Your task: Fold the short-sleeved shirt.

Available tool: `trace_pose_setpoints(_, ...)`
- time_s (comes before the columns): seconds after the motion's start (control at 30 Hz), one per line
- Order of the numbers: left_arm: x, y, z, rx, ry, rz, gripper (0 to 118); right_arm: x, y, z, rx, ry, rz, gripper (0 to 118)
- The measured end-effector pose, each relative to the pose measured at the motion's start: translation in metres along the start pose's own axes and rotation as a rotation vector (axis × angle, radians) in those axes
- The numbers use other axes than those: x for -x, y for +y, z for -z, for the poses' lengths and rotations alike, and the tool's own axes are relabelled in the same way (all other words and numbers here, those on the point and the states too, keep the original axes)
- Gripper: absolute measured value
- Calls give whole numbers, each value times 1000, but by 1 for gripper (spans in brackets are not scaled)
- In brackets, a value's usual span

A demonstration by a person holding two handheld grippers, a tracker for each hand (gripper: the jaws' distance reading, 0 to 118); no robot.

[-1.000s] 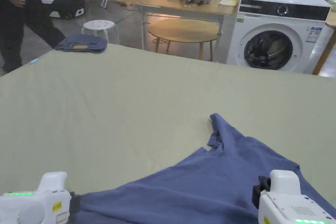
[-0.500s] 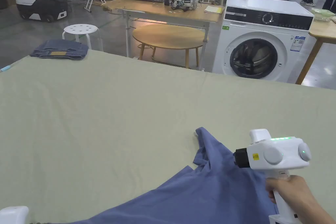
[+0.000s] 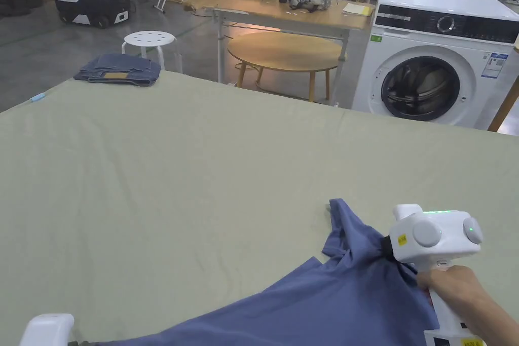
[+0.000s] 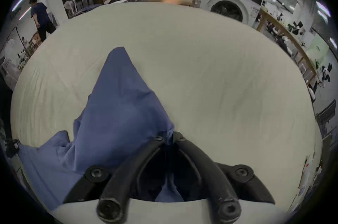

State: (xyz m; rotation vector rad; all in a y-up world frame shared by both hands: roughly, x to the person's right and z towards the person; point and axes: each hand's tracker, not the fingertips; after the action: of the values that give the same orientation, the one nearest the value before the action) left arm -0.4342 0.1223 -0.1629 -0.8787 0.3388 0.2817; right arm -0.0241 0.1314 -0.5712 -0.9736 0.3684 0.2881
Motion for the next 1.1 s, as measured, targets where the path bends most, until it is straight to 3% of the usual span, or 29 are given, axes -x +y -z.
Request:
trace_pose_setpoints(0.2,2,3,-13,-44,-18,3,0,3,-16,-39,-126,-58,-4,4)
trace_pose_setpoints(0.53,-22,47,-76,-260,-90,78,0,-23,-24,-193,-418,-175,60,4)
trace_pose_setpoints(0.8,-62,142,-142,-473,-181,136,0,-68,-27,-326,-650,-311,155,4)
trace_pose_setpoints(1.1,-109,273,-211,-657,-244,170,0,-119,-20,-425,-819,-417,247,4)
